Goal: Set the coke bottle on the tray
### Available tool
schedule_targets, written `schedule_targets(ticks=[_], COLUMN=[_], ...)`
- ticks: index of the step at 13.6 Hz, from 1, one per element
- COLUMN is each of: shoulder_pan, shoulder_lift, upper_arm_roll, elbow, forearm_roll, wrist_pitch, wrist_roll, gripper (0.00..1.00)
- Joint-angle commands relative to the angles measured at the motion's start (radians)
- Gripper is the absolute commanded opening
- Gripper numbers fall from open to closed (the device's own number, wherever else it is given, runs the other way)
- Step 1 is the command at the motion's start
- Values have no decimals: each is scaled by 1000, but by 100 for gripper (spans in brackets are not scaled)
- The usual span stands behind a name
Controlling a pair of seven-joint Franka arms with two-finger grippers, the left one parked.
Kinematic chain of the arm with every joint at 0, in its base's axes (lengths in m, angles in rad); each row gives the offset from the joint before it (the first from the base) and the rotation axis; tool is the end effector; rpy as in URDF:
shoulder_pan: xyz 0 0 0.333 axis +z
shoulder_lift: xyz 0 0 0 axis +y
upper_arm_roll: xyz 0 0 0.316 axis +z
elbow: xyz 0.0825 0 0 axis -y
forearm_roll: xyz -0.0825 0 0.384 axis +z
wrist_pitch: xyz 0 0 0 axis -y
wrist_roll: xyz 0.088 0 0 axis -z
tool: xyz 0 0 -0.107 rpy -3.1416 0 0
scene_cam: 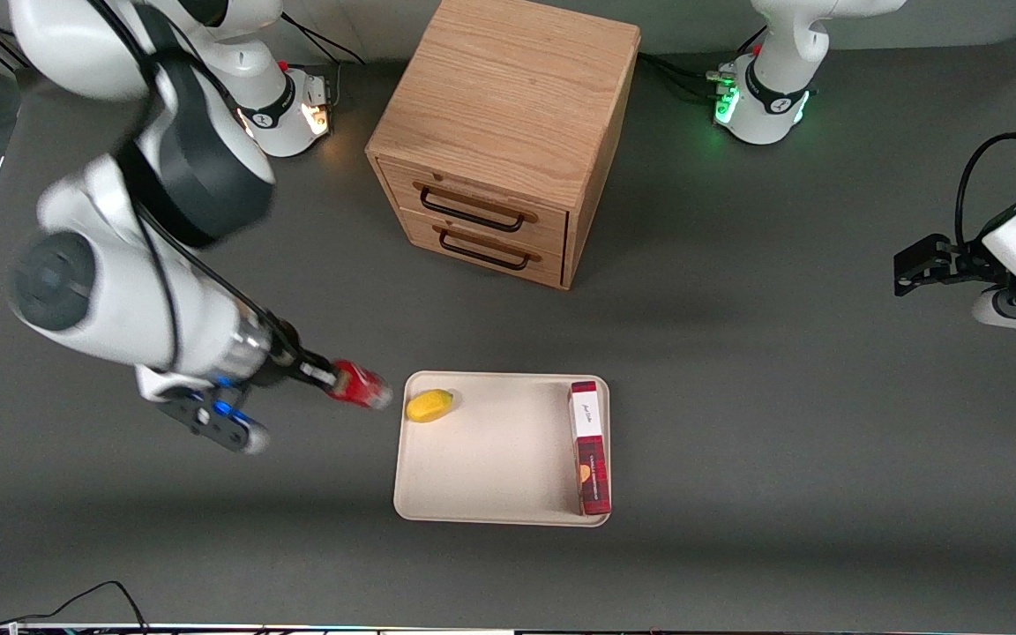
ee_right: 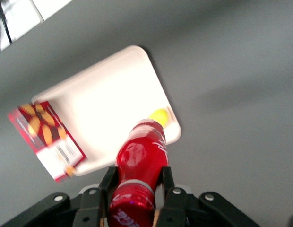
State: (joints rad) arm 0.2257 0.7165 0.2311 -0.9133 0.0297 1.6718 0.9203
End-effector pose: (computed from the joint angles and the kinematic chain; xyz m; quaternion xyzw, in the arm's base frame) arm 0.6967 0.2741 0.4824 -0.9614 0.2585 0.0336 0.0880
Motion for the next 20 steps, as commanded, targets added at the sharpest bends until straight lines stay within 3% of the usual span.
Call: schedule_targets(ticks=[1, 5, 8, 9, 10, 13, 16, 19, 20], shoulder_pan=[36, 50, 52, 52, 50, 38, 12, -98, -148], shoulder_lift=[142, 293, 313, 313, 313, 287, 107, -120, -205], upper_arm_roll=[7, 92, 99, 99, 99, 121, 171, 263, 273], elbow=[94, 91, 77, 64, 60, 60, 56, -7, -56], forearm_roll=[-113, -325, -341, -343, -352, -376, -375, -366, -326], wrist_pitch=[136, 343, 364, 371, 374, 329, 31, -252, -309], wrist_roll=[148, 310, 330, 330, 327, 313, 173, -16, -94], gripper=[0, 0, 0, 4, 99, 100, 100, 100, 100])
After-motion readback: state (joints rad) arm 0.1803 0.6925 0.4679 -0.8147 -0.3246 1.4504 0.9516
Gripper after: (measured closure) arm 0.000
